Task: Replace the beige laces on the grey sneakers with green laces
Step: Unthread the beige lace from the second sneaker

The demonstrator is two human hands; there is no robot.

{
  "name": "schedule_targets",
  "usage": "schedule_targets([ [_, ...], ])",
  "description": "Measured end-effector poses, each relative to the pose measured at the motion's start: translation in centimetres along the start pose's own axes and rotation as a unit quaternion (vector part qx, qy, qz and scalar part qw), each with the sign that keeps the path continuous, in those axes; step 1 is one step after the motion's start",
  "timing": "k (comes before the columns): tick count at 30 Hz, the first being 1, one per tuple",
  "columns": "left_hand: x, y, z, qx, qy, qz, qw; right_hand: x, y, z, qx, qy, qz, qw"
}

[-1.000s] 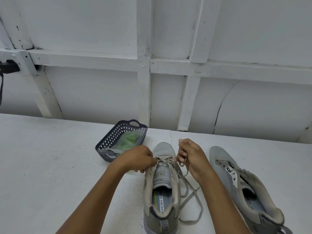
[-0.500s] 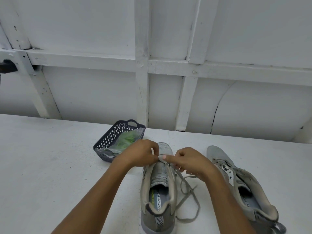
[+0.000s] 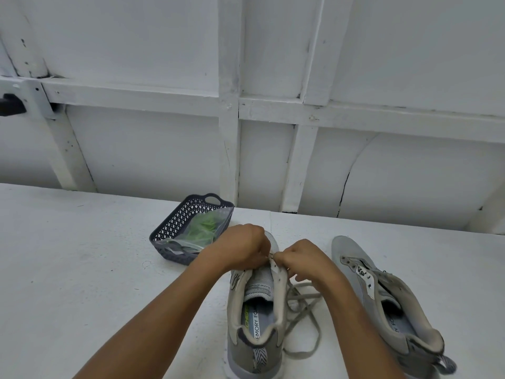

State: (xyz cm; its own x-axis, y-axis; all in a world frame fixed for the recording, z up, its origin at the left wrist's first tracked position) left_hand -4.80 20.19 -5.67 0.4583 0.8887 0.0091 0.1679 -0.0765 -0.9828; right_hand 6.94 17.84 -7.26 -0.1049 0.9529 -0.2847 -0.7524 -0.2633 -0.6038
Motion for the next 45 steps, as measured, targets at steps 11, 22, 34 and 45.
schedule_targets([
  [11, 0.4, 0.7, -0.6, 0.008, 0.032, 0.023, 0.999, 0.2, 0.0, -1.9, 0.073, 0.044, 0.035, 0.996],
  [22, -1.2, -3.3, 4.7, -0.063, -0.115, -0.101, 0.986, 0.2, 0.1, -2.4, 0.057, 0.038, 0.035, 0.997],
  [34, 0.4, 0.2, -0.9, 0.023, 0.002, 0.07, 0.997, -0.1, 0.5, -1.8, 0.033, 0.024, 0.032, 0.999],
  [45, -1.9, -5.7, 2.0, -0.628, -0.048, -0.184, 0.754, 0.1, 0.4, -2.0, 0.041, 0.018, 0.029, 0.999],
])
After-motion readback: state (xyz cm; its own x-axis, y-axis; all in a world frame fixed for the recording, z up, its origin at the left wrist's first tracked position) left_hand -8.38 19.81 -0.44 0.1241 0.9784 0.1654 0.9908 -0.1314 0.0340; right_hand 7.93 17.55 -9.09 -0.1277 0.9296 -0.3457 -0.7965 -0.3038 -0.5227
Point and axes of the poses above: each hand's wrist, its own x-axis towards the middle knuckle, its own y-axis out of the palm, z = x × y, the point moved 8 cm from there along x, towards the middle knuckle, and after that the axes turned 1 degree about -x, right-handed, at the moved point
